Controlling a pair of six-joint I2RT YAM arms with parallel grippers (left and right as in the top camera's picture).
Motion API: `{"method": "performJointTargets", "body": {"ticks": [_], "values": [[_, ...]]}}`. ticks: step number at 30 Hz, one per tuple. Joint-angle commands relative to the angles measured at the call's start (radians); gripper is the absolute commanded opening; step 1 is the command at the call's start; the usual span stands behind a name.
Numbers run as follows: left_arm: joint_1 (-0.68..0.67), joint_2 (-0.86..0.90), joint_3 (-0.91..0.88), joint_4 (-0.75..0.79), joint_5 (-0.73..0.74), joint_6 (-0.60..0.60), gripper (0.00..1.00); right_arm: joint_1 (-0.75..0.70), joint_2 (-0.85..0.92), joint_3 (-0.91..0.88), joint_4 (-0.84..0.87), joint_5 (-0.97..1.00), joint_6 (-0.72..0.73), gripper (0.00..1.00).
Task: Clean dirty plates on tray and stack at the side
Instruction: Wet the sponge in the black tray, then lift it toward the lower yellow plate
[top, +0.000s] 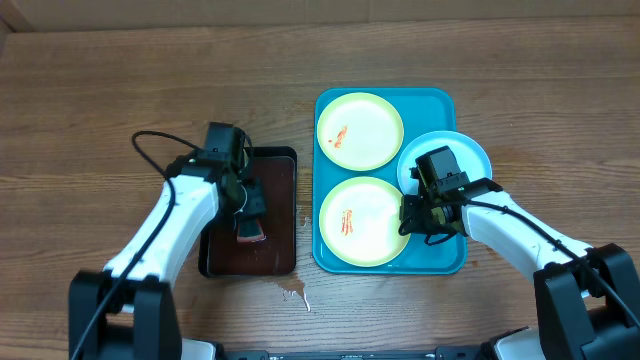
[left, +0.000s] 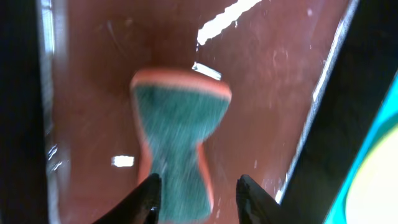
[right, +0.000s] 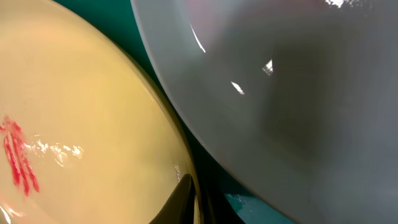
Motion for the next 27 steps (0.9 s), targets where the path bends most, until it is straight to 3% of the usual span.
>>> {"method": "performJointTargets", "body": {"ticks": [1,6,8,20,21,23,24,27], "values": [[-0.005,0.090,-0.005,0.031,0.038,-0.007,0.36,0.001,0.020,0.014,0.003,0.028,-0.003,0.07],[-0.005,0.174,-0.005,0.010,0.036,-0.007,0.20,0.001,0.020,0.014,0.001,0.029,-0.003,0.07],[-0.005,0.190,-0.005,0.008,0.022,-0.007,0.04,0.001,0.020,0.014,0.001,0.030,-0.003,0.07],[-0.005,0.105,0.142,-0.128,-0.012,0.035,0.04,0.001,0.020,0.014,0.000,0.032,-0.003,0.07],[-0.005,0.093,0.159,-0.146,-0.012,0.035,0.13,0.001,0.020,0.014,0.000,0.032,-0.003,0.07],[-0.005,0.083,0.179,-0.174,-0.011,0.035,0.41,0.001,0.020,0.014,0.000,0.032,-0.003,0.07],[-0.005,0.083,0.181,-0.188,-0.011,0.035,0.50,0.001,0.020,0.014,0.000,0.032,-0.003,0.07],[-0.005,0.091,0.164,-0.208,-0.023,0.034,0.60,0.001,0.020,0.014,0.000,0.032,-0.003,0.07]]}}
